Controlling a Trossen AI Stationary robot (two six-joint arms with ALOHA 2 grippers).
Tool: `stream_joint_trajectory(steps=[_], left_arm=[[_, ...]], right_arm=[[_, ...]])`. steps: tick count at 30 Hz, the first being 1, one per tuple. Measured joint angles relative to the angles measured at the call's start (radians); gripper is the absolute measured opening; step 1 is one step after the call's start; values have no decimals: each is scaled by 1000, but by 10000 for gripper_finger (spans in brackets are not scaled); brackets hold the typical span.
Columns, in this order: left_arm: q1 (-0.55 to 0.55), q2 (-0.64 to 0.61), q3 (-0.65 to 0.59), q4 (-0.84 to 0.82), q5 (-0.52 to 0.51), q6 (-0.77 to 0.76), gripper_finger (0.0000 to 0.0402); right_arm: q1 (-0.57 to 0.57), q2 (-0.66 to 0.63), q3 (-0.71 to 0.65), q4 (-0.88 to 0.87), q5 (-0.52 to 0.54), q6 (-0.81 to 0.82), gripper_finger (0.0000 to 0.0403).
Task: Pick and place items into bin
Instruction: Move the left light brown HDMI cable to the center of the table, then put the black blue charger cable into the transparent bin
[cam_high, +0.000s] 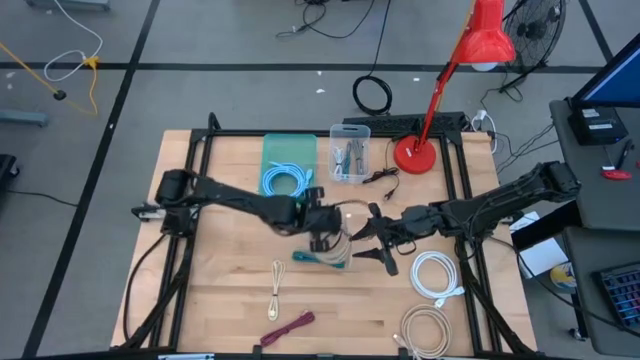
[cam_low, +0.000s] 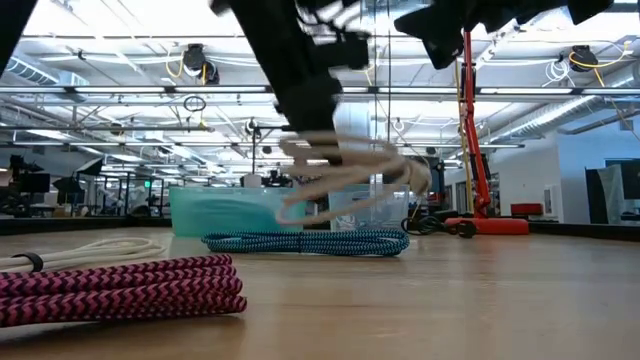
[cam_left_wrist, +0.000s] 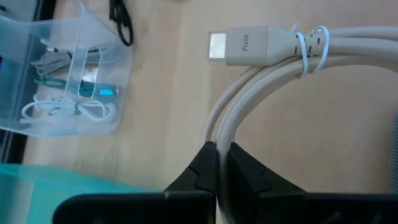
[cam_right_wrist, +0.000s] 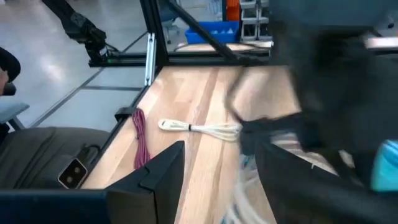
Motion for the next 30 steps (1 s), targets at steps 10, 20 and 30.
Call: stream_joint_trajectory(steps=[10, 20, 30], left_arm=[[160, 63, 1, 146, 137, 57, 14], [172, 63, 1, 151, 183, 20, 86], [116, 23, 1, 106, 80, 24, 145]], right_arm=[[-15, 0, -12, 1, -2, 0, 187], [-14, 0, -12, -4, -3, 0, 187], [-14, 0, -12, -4, -3, 0, 187]])
